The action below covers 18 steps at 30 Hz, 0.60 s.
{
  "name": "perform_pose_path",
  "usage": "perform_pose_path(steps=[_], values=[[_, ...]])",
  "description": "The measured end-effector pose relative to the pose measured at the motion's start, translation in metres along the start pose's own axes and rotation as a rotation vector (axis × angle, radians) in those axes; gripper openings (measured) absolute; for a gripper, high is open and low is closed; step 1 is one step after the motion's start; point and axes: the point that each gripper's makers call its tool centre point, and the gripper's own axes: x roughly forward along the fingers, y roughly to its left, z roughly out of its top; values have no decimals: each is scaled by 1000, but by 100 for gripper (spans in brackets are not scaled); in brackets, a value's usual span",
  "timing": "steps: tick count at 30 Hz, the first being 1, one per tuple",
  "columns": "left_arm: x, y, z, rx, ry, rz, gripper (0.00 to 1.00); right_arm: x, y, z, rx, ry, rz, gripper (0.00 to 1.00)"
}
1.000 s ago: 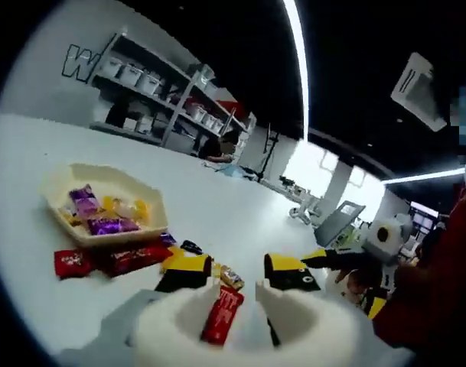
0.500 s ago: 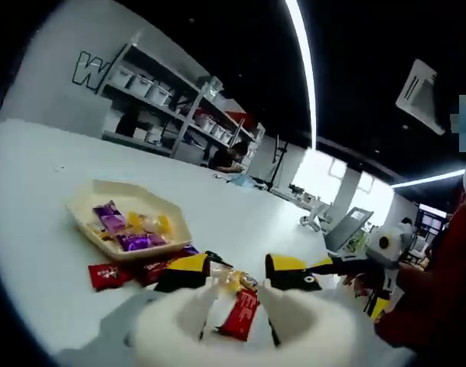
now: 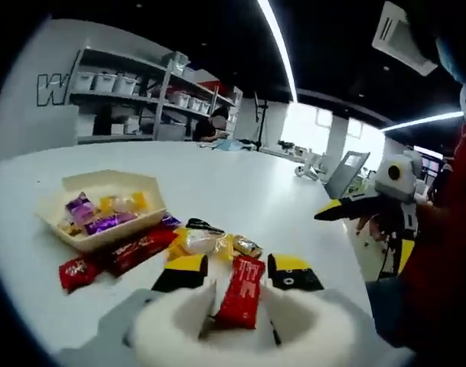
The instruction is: Place the target food into the container with the food tongs after gripping and lifting it, then release it inside without dropping or visibly crushing the food.
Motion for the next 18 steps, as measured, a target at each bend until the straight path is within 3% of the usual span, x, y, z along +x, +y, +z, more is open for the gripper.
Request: perform_pose_path(steps=[2, 3, 6, 14, 18], values=[[-1, -7, -3, 145, 25, -46, 30, 1, -1, -2, -3, 7, -2, 95], [-1, -8, -6, 164, 42, -41, 30, 2, 0, -3, -4, 11, -1, 95], [-2, -5, -6, 103, 38, -30, 30, 4, 1, -5, -7, 19, 2, 95], [-3, -2, -8, 81, 47, -17, 26, 7, 4, -4, -21, 28, 12, 95], [-4, 6, -6, -42, 31, 19, 24, 6, 6, -4, -26, 30, 12, 94]])
